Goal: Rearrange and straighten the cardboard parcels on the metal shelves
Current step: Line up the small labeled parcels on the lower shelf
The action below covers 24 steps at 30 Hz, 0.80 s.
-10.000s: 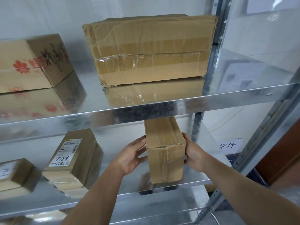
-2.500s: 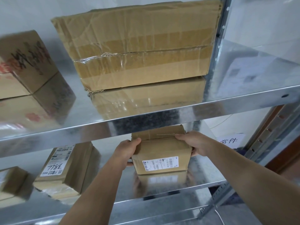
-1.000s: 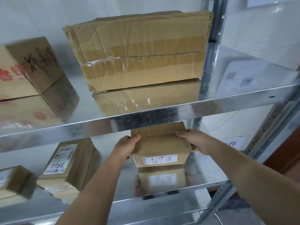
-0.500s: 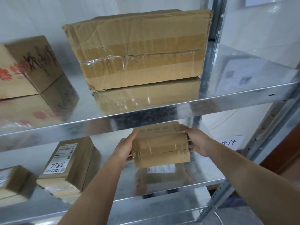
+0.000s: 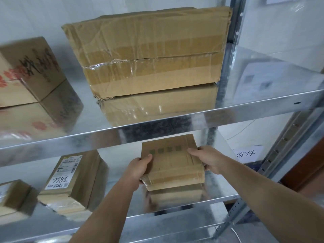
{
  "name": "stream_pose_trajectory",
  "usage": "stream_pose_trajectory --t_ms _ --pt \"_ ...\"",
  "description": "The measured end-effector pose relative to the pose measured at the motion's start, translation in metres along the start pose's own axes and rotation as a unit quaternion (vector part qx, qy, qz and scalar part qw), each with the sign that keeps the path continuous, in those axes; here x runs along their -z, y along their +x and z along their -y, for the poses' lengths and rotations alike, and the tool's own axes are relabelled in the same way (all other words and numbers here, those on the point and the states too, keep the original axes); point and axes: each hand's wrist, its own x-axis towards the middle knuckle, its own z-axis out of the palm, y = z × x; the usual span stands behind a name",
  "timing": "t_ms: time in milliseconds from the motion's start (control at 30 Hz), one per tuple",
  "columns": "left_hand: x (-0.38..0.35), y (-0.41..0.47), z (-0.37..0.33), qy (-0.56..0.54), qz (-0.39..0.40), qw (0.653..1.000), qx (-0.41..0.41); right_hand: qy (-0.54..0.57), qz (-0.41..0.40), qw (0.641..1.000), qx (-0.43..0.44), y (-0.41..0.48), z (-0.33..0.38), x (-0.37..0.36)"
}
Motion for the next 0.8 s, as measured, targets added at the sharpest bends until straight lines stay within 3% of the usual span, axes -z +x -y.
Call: stream_pose_trajectory --t_ms 433,800 --pt "-0.011 0.019 0.003 0.017 -0.031 0.999 -0.015 -0.026 -0.011 1.0 -0.006 0.06 -0.041 0.006" --pt "-0.012 0.033 0.005 0.055 -0.06 0.996 -0.023 -0.069 -0.058 0.996 -0.008 0.055 -0.032 -0.003"
